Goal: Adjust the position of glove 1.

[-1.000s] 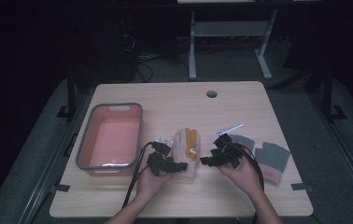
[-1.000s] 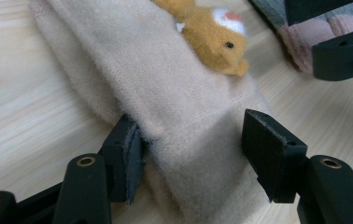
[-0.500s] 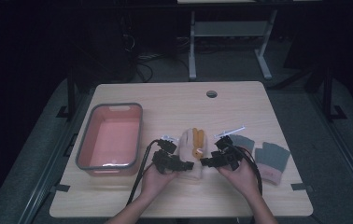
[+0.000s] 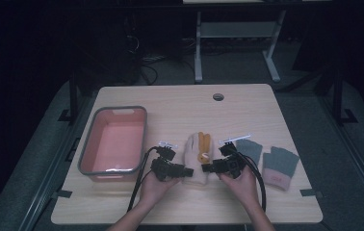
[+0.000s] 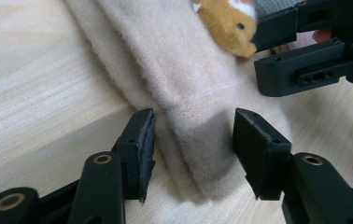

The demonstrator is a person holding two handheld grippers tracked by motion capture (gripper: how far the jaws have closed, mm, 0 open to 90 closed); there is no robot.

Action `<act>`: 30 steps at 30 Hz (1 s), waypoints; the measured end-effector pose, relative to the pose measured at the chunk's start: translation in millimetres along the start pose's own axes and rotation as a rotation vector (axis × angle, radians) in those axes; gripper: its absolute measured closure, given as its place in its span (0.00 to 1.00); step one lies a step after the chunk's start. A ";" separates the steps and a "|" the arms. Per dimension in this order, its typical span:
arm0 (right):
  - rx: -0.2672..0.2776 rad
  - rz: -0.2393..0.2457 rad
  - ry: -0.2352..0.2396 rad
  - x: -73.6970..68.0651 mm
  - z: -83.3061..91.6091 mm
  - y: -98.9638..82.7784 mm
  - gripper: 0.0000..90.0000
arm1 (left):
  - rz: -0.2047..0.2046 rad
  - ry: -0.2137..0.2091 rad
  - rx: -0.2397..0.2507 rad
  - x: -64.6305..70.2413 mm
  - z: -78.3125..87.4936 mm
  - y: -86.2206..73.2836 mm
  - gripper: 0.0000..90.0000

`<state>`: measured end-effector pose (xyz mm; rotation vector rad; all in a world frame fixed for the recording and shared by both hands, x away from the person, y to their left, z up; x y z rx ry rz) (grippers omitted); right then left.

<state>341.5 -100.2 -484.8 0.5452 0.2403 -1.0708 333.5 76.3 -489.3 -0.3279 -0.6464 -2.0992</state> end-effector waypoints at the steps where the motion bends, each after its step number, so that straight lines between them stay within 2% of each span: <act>1: 0.004 -0.001 0.008 -0.4 -0.7 0.7 0.45 | -0.002 -0.001 -0.005 -0.2 -0.7 -0.4 0.56; 4: -0.002 -0.007 0.008 1.3 -4.4 2.6 0.45 | -0.002 0.001 -0.017 -0.6 -2.2 -1.4 0.59; 5: -0.002 -0.026 0.027 2.8 -6.6 3.3 0.46 | 0.000 0.001 -0.018 -0.6 -2.4 -1.5 0.60; 7: 0.000 -0.028 0.030 3.4 -7.7 3.5 0.46 | 0.002 -0.003 -0.021 -1.2 -3.1 -2.0 0.60; 10: -0.018 -0.067 0.048 3.5 -11.3 3.6 0.45 | 0.018 -0.007 -0.014 -4.1 -3.9 -2.7 0.58; 13: -0.005 -0.078 0.056 6.0 -13.0 4.8 0.46 | 0.018 -0.012 -0.014 -4.5 -4.0 -3.0 0.59; 22: 0.015 -0.124 0.074 3.4 -18.9 8.1 0.64 | 0.015 -0.028 -0.014 -4.5 -5.6 -2.2 0.63; 30: 0.008 -0.131 0.050 -1.6 -24.0 10.4 0.78 | 0.011 -0.040 -0.019 -3.9 -6.2 0.1 0.70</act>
Point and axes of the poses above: each handheld gripper's, and its own axes: z roughly backward along the jaws, y roughly out of its top, x roughly to its right, the point moved 5 cm from there along -z, roughly forward along the jaws, and after that the axes turned 15 degrees about -x, right-handed, at the moved point
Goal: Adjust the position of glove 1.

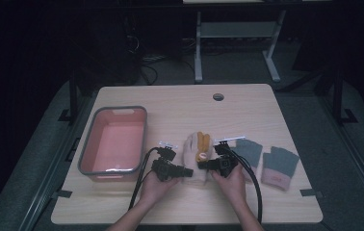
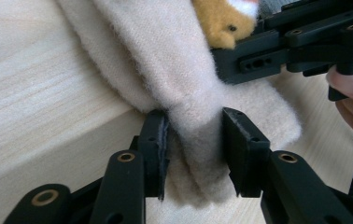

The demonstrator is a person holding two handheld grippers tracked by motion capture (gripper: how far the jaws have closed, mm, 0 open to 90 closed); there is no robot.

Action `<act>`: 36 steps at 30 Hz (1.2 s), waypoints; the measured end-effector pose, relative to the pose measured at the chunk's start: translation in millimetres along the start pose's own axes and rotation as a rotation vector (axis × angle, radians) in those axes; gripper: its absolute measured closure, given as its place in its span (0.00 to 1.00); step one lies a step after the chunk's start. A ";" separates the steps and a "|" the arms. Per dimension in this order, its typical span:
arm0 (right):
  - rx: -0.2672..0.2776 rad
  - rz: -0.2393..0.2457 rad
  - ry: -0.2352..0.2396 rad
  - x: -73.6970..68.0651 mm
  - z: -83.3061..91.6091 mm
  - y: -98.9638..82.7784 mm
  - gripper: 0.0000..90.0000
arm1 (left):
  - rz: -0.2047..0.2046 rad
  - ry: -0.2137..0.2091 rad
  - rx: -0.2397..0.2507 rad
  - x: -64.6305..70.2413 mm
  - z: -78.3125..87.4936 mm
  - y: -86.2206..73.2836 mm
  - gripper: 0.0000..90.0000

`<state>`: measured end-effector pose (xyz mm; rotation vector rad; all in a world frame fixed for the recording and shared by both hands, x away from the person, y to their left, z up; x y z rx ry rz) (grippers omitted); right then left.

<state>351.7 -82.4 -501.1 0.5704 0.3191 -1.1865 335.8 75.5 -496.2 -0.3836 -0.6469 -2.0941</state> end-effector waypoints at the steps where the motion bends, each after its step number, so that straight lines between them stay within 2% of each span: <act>1: -0.006 -0.002 0.003 -0.5 -0.4 0.2 0.79 | 0.001 -0.004 0.002 0.1 -0.1 0.3 0.71; 5: -0.030 -0.016 0.032 0.7 -1.2 2.3 0.83 | 0.000 -0.018 0.004 -0.8 -0.3 1.9 0.74; 10: -0.039 -0.002 0.070 4.0 -0.8 3.1 0.86 | 0.010 -0.036 0.014 -1.6 0.2 2.6 0.76; 13: -0.037 -0.008 0.100 5.3 1.5 3.5 0.89 | 0.000 -0.039 0.014 -1.7 1.6 2.2 0.76; 17: -0.042 0.010 0.089 2.9 4.7 4.2 0.90 | 0.012 -0.059 0.024 -1.6 3.0 2.8 0.77; 18: -0.049 -0.001 0.094 2.3 5.5 4.1 0.90 | 0.018 -0.067 0.026 -1.9 3.2 3.0 0.77; 25: -0.050 0.037 0.096 1.1 8.6 4.6 0.91 | 0.014 -0.077 0.036 -2.8 5.6 2.9 0.77; 27: -0.056 0.050 0.091 0.7 8.5 4.3 0.91 | 0.012 -0.070 0.025 -4.2 3.6 2.3 0.77; 29: -0.072 0.058 0.069 1.9 5.3 3.9 0.87 | 0.021 -0.079 0.030 -5.7 2.3 2.0 0.77; 34: -0.085 0.028 0.047 4.3 3.0 4.7 0.75 | 0.016 -0.069 0.021 -6.4 2.1 1.3 0.76; 36: -0.081 0.037 0.024 3.9 3.9 5.4 0.71 | 0.013 -0.064 0.017 -6.6 2.2 1.1 0.76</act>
Point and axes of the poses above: each handheld gripper's, and its own axes: z roughly backward along the jaws, y roughly out of its top, x roughly to its right, the point moved 5 cm from there along -z, roughly forward along the jaws, and after that the axes turned 15 degrees about -x, right-handed, at the moved point
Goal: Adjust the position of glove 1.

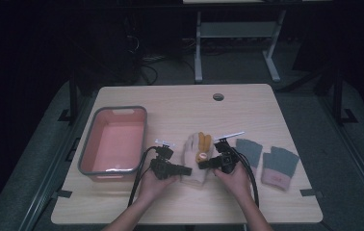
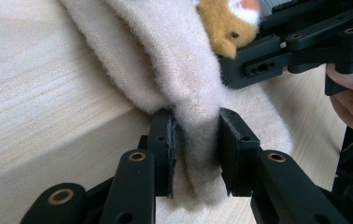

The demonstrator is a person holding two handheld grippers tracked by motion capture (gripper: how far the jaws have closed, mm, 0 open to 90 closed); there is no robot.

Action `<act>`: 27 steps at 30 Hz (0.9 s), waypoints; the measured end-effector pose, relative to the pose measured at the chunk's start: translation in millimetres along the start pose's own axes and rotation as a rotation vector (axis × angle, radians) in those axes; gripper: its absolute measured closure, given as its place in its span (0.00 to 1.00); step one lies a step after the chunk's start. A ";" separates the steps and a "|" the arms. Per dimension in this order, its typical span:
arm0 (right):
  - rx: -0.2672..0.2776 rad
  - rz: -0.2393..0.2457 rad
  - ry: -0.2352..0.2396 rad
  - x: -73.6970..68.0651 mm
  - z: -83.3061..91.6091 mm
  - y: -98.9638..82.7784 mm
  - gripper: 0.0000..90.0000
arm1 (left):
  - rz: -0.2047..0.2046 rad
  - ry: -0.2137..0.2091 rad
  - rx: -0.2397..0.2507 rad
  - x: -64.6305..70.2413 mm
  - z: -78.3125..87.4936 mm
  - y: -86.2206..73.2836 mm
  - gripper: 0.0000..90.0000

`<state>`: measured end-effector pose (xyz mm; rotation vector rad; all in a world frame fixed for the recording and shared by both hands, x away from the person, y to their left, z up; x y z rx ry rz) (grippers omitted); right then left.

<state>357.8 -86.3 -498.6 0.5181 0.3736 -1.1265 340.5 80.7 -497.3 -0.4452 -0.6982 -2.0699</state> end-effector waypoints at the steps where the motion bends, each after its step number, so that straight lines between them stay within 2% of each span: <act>1: 0.001 0.007 -0.013 -0.5 0.3 0.3 0.70 | 0.002 0.000 0.001 -0.1 0.0 -0.1 0.76; 4: -0.003 0.010 -0.026 -1.7 -0.2 1.4 0.72 | 0.008 -0.006 0.003 -0.8 -0.3 -0.7 0.75; 8: -0.016 -0.043 0.068 1.4 -3.8 2.1 0.84 | 0.018 -0.022 0.008 -1.7 -0.8 0.1 0.76; 10: -0.012 -0.055 0.097 2.6 -4.1 1.9 0.88 | 0.027 -0.037 0.011 -2.6 -1.0 0.8 0.77; 15: -0.007 -0.046 0.112 -0.3 -0.6 3.3 0.92 | 0.039 -0.061 0.014 -3.7 2.6 1.0 0.78; 19: -0.001 -0.018 0.103 -6.0 3.9 6.3 0.92 | 0.033 -0.063 0.031 -3.1 8.6 1.2 0.78; 24: 0.008 0.002 0.103 -11.8 11.7 9.1 0.92 | 0.028 -0.073 0.048 1.7 17.4 3.8 0.78; 27: 0.019 -0.002 0.123 -13.4 18.3 8.4 0.92 | 0.015 -0.075 0.053 6.8 22.9 6.5 0.78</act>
Point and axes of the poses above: each handheld gripper's, and its own axes: z roughly backward along the jaws, y roughly out of its top, x roughly to its right, the point moved 5 cm from there along -z, roughly forward along the jaws, and after that the axes turned 15 degrees about -x, right-handed, at the moved point
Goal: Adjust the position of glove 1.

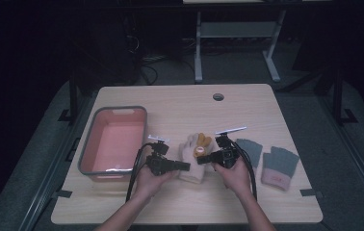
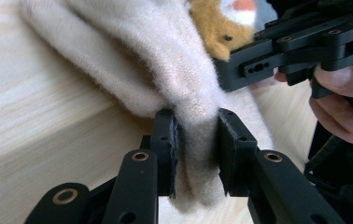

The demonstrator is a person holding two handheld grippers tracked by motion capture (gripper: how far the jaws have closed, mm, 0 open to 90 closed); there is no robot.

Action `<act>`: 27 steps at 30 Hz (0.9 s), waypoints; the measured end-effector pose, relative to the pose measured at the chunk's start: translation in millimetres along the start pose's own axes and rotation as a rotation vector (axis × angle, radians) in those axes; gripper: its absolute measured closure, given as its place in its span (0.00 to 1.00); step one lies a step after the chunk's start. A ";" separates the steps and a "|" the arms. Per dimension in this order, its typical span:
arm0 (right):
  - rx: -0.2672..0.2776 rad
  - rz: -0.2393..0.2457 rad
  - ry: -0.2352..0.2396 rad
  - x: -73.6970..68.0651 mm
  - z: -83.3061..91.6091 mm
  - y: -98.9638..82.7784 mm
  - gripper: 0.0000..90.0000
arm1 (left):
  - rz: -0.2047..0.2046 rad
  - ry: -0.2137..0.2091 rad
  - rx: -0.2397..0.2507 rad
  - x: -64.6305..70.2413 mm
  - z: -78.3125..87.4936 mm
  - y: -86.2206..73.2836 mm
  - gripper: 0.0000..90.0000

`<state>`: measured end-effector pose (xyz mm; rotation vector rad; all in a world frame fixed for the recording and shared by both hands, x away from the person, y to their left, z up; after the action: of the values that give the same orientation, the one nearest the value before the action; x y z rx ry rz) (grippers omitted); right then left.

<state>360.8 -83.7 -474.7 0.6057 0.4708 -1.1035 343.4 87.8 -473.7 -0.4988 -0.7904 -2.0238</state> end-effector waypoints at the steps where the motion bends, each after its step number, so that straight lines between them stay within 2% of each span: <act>1: 0.001 0.001 -0.001 -0.4 2.0 -0.3 0.92 | -0.007 0.001 -0.002 2.1 1.3 1.0 0.78; 14: 0.042 0.031 0.023 -19.5 29.3 9.2 0.92 | -0.040 -0.016 0.039 17.0 29.7 15.9 0.78; 27: 0.056 0.067 0.011 -46.2 41.0 30.9 0.92 | -0.056 -0.010 0.083 17.5 62.4 24.4 0.78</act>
<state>373.9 -69.7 -408.4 0.6724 0.4274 -1.0527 357.6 110.9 -410.0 -0.4442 -0.8995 -2.0320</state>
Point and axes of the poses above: each handheld gripper's, and its own axes: z roughly backward along the jaws, y roughly out of its top, x roughly to its right, the point moved 5 cm from there along -z, roughly forward along the jaws, and after that the axes turned 15 degrees about -x, right-handed, at the moved point
